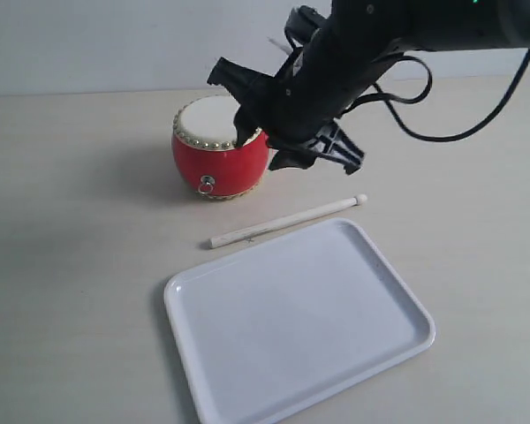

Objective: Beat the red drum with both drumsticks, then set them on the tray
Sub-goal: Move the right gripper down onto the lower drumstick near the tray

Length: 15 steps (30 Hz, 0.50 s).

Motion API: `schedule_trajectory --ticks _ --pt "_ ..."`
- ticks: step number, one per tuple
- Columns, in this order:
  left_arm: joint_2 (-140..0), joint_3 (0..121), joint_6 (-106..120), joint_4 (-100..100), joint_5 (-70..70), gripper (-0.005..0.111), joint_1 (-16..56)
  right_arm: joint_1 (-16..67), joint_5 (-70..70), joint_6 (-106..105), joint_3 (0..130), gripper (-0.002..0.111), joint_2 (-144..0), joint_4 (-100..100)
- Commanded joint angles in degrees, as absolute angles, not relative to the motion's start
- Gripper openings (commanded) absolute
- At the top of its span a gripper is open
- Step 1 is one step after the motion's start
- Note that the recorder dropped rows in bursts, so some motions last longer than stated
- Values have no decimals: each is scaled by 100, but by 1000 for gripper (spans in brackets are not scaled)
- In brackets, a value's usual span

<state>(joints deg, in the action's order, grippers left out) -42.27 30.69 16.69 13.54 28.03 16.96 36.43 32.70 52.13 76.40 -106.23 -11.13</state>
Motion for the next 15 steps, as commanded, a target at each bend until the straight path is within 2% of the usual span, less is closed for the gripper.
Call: schedule_trajectory --ticks 1,7,15 --pt "-4196 3062 1613 1416 2638 0 1697 3864 2866 6753 7765 45 -11102 -1079" --pt "-4196 3062 1613 1427 2639 0 1697 4157 2782 8951 7765 45 -11475 0" --pt "-4196 3062 1613 1438 2639 0 1746 4335 3077 10117 7765 45 -11694 968"
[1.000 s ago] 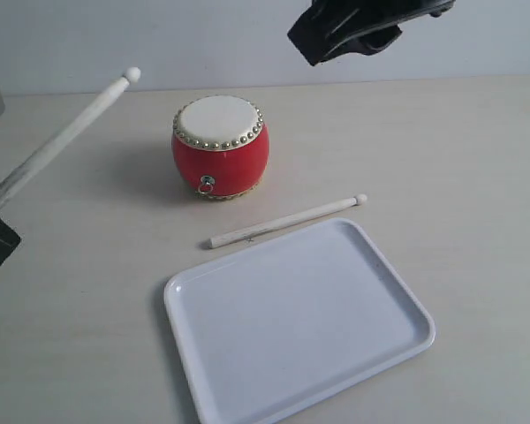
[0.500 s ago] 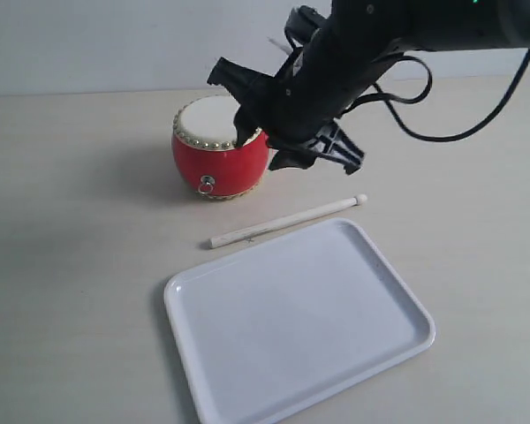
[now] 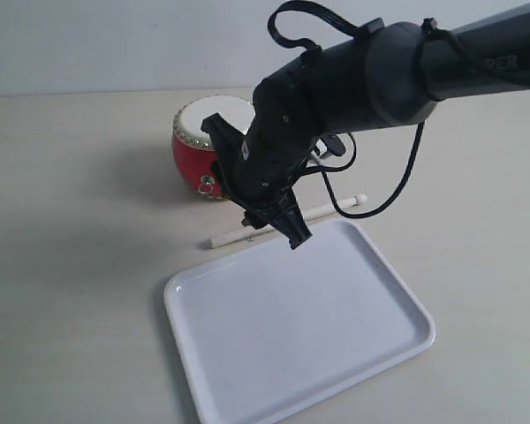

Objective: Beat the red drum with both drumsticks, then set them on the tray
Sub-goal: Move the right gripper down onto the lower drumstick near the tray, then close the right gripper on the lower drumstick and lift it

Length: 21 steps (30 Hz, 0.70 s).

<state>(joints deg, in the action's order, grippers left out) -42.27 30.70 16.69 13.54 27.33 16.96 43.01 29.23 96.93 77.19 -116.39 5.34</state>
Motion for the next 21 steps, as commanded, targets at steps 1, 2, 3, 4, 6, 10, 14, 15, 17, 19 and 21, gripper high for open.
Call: schedule_trajectory --ticks 1,2,3,4,6,10,14,15,17,19,21 --pt "-4196 3062 1613 1438 2639 0 1746 4335 3123 10207 7765 45 -11704 1043" --pt "-4196 3062 1613 1438 2639 0 1746 4335 3160 10299 7765 45 -11716 1145" --pt "-4196 3062 1613 1438 2639 0 1746 4335 3170 10341 7765 45 -11729 1258" --pt "-4196 3062 1613 1438 2639 0 1746 4335 3182 10351 7765 45 -11737 1321" --pt "-4196 3062 1613 1438 2639 0 1746 4335 3227 10362 7765 45 -11777 1345" --pt "-4196 3062 1613 1438 2639 0 1746 4335 3215 10436 7769 43 -11900 1314" --pt "-4196 3062 1613 1438 2650 0 1739 4335 2974 10552 7769 43 -11975 1371" --pt "-4196 3062 1613 1438 2650 0 1739 4335 2961 10595 7769 43 -11984 1371" --pt "-4196 3062 1613 1438 2650 0 1751 4335 2961 10691 7769 43 -12012 1415" --pt "-4196 3062 1613 1438 2662 0 1831 4335 2961 10787 7769 43 -12026 1444" --pt "-4196 3062 1613 1438 2662 0 1902 4335 2930 10902 7769 43 -12075 1610"
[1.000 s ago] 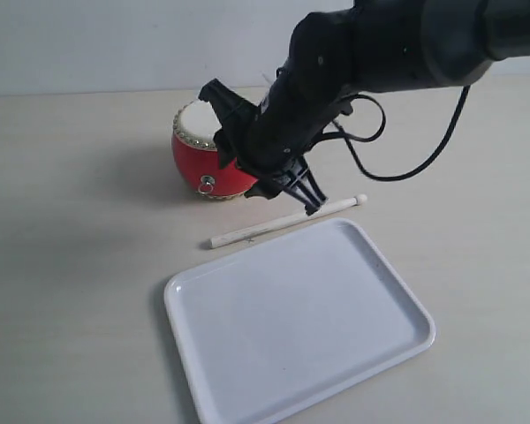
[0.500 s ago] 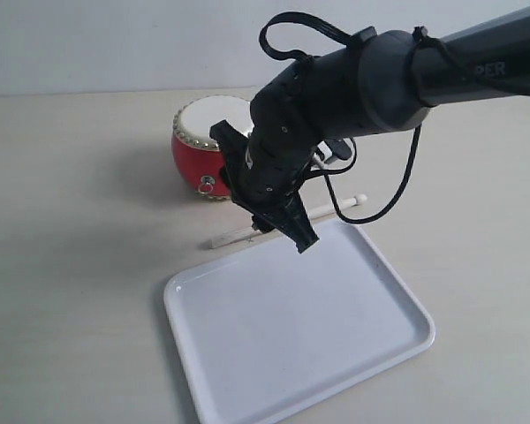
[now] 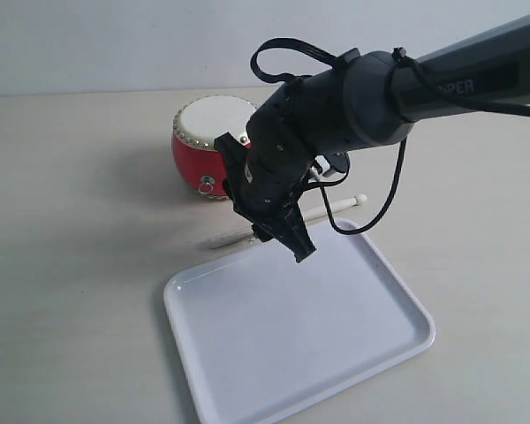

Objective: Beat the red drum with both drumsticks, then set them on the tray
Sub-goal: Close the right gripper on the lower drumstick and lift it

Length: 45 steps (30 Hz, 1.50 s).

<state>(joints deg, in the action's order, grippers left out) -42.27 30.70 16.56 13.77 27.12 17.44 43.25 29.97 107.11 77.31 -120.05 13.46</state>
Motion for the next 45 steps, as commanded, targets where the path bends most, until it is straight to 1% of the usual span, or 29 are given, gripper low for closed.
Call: schedule_trajectory --ticks 1,15,21,38,45 --pt "-4196 3062 1613 1414 2662 0 1934 4335 2883 10978 7769 43 -12088 1653" --pt "-4196 3062 1613 1415 2708 0 1944 4335 2676 11123 7769 43 -12284 1669" --pt "-4196 3062 1613 1415 2708 0 1944 4323 2676 11132 7769 32 -12284 1669" --pt "-4196 3062 1613 1415 2708 0 1944 4323 2642 11376 7769 34 -12382 1557" --pt "-4196 3062 1613 1415 2697 0 1944 4323 2642 11361 7769 28 -12382 1557"
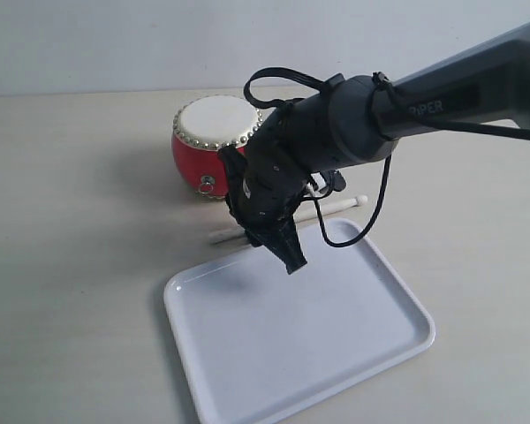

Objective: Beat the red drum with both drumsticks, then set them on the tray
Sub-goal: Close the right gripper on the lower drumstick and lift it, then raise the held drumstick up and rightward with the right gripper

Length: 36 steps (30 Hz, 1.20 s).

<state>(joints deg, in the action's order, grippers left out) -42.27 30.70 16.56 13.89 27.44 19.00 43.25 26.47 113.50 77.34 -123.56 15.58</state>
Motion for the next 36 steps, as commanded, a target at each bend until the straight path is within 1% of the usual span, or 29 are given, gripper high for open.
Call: schedule_trajectory --ticks 1,8,20,25,33,36 --pt "-4196 3062 1613 1415 2697 0 1944 4323 2642 11361 7769 28 -12382 1557" --pt "-4196 3062 1613 1415 2697 0 1944 4323 2630 11350 7769 21 -12372 1704" --pt "-4196 3062 1613 1436 2687 0 1944 4323 2617 11230 7769 6 -12246 1819" --pt "-4196 3062 1625 1415 2687 0 2139 4323 2767 11220 7769 1 -12001 2143" --pt "-4196 3062 1625 1415 2687 0 2139 4323 3003 11250 7769 0 -11657 2694" --pt "-4196 3062 1625 1425 2687 0 2137 4323 3037 10905 7756 0 -11489 2695"
